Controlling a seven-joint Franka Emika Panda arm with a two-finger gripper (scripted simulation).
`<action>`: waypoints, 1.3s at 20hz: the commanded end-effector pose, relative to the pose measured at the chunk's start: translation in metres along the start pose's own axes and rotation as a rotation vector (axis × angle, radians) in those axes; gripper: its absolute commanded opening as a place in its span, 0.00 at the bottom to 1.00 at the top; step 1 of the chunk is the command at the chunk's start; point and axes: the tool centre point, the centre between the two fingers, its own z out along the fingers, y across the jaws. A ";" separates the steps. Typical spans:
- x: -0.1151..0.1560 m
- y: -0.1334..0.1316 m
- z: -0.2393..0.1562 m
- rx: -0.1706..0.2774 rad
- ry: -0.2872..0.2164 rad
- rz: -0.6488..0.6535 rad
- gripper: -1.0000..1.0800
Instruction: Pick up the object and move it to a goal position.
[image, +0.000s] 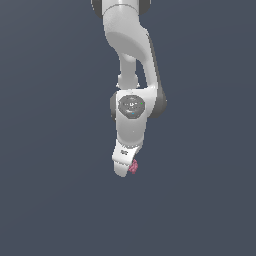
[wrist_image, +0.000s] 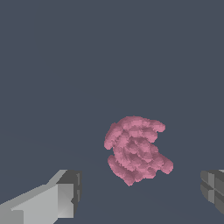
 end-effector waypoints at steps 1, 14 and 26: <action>0.001 0.002 0.004 0.001 0.002 -0.060 0.96; 0.003 0.006 0.015 0.002 0.007 -0.213 0.96; 0.003 0.005 0.048 0.003 0.007 -0.215 0.96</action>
